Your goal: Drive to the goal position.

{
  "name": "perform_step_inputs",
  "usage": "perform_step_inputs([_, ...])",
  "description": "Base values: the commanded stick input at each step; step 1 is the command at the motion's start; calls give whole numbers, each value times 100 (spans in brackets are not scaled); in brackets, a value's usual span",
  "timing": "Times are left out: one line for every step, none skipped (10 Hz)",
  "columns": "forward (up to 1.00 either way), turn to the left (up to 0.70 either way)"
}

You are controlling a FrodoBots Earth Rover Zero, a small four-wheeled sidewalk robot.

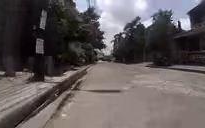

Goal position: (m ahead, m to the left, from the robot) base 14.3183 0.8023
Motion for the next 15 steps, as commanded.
perform_step_inputs([100,0])
perform_step_inputs([100,0])
perform_step_inputs([100,0])
perform_step_inputs([100,0])
perform_step_inputs([100,0])
perform_step_inputs([100,0])
perform_step_inputs([100,0])
perform_step_inputs([100,0])
perform_step_inputs([100,0])
perform_step_inputs([100,0])
perform_step_inputs([100,0])
perform_step_inputs([100,0])
perform_step_inputs([100,0])
perform_step_inputs([100,0])
perform_step_inputs([100,-2])
